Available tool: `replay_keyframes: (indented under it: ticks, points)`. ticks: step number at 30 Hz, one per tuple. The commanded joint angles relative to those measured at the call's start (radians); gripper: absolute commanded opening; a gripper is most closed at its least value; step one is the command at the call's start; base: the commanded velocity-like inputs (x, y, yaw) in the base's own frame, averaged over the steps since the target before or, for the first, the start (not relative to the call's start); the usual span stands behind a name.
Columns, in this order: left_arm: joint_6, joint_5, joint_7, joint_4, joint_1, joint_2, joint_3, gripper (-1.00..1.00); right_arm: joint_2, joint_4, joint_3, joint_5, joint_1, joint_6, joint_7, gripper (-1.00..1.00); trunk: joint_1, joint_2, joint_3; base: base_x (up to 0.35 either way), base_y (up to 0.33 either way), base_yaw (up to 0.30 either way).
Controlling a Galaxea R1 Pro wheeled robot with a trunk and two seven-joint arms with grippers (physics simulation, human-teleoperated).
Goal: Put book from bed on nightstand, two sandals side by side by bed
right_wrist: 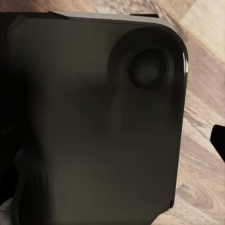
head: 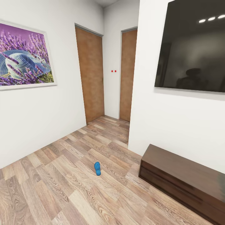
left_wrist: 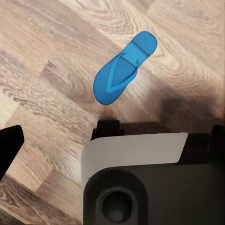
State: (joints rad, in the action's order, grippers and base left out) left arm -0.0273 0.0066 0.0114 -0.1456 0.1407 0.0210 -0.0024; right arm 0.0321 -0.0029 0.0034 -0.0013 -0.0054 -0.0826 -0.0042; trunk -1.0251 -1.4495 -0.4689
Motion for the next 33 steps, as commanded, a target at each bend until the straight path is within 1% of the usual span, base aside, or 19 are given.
replay_keyframes:
  ticks: [1, 2, 5, 9, 14, 19, 24, 33]
  points:
    - [0.021, 0.001, 0.001, -0.016, 0.013, 0.001, 0.000, 1.00, 0.000, 0.001, 0.000, 0.000, -0.001, -0.003, 0.000, 1.00, 0.000, -0.001, -0.001, 0.000, 0.000, 0.000]
    - [0.021, 0.001, 0.001, -0.016, 0.013, 0.001, 0.000, 1.00, 0.000, 0.001, 0.000, 0.000, -0.001, -0.003, 0.000, 1.00, 0.000, -0.001, -0.001, 0.000, 0.000, 0.000]
    - [0.080, 0.001, -0.001, -0.068, 0.040, 0.001, 0.000, 1.00, 0.000, 0.000, 0.001, 0.000, -0.001, -0.003, 0.000, 1.00, 0.000, -0.001, -0.001, 0.000, 0.000, 0.000]
    - [0.136, -0.002, -0.007, -0.131, 0.068, -0.001, 0.000, 1.00, 0.000, -0.002, 0.002, 0.000, -0.001, -0.003, 0.000, 1.00, 0.000, -0.001, -0.001, 0.000, 0.000, 0.000]
    - [0.177, -0.009, -0.018, -0.154, 0.105, -0.004, 0.002, 1.00, -0.001, -0.005, 0.001, 0.000, -0.001, -0.003, 0.000, 1.00, 0.000, -0.001, -0.001, 0.000, 0.000, 0.000]
    - [0.190, -0.011, -0.033, -0.145, 0.121, -0.007, 0.003, 1.00, -0.001, -0.005, 0.001, 0.000, -0.001, -0.002, 0.000, 1.00, 0.000, -0.001, -0.001, 0.000, 0.000, 0.000]
    - [0.195, -0.011, -0.045, -0.120, 0.128, -0.009, 0.003, 1.00, 0.000, -0.002, 0.002, 0.001, -0.001, -0.002, 0.000, 1.00, 0.000, -0.001, -0.001, 0.000, 0.000, 0.000]
    - [0.194, -0.007, -0.051, -0.101, 0.132, -0.009, 0.004, 1.00, -0.001, -0.005, 0.001, 0.002, -0.001, -0.002, 0.000, 1.00, 0.000, -0.001, -0.001, 0.000, 0.000, 0.000]
